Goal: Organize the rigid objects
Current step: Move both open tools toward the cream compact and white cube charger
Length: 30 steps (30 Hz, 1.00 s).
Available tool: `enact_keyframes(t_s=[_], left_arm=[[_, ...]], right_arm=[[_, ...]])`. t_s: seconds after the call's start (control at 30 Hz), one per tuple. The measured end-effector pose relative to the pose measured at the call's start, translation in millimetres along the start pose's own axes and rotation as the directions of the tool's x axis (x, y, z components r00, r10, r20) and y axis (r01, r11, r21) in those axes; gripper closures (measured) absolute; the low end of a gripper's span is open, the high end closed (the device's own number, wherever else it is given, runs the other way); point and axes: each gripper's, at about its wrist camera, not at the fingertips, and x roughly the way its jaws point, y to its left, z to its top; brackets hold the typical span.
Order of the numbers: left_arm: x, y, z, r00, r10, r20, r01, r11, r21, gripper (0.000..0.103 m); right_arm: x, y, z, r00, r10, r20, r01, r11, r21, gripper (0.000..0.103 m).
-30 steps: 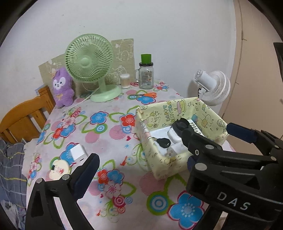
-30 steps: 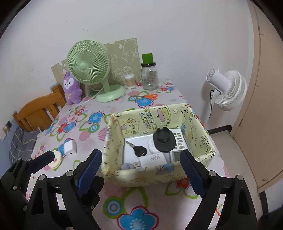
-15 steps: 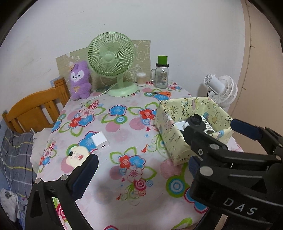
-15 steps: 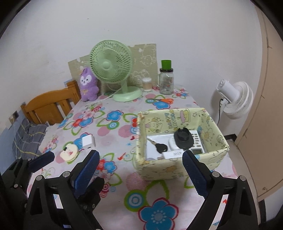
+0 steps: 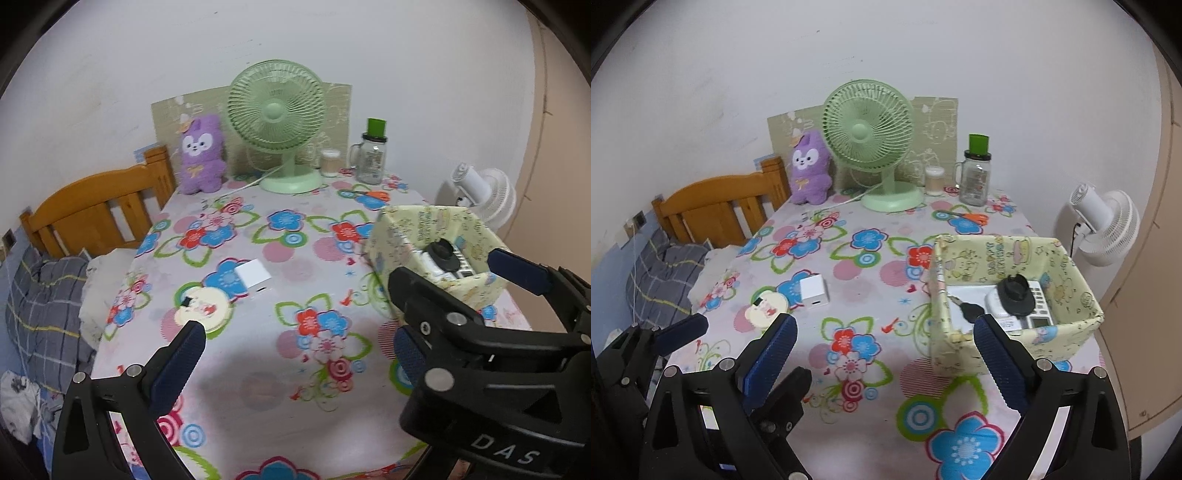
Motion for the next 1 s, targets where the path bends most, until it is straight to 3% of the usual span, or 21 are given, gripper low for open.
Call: enact_keyframes(t_s=[1.0], left_arm=[[73.2, 62.1, -9.4, 0.994, 0.066, -0.086, -0.067, 0.998, -0.012, 0.0]], right_arm=[[90.6, 47.0, -6.0, 0.997, 0.029, -0.076, -0.032, 0.998, -0.045, 0.005]])
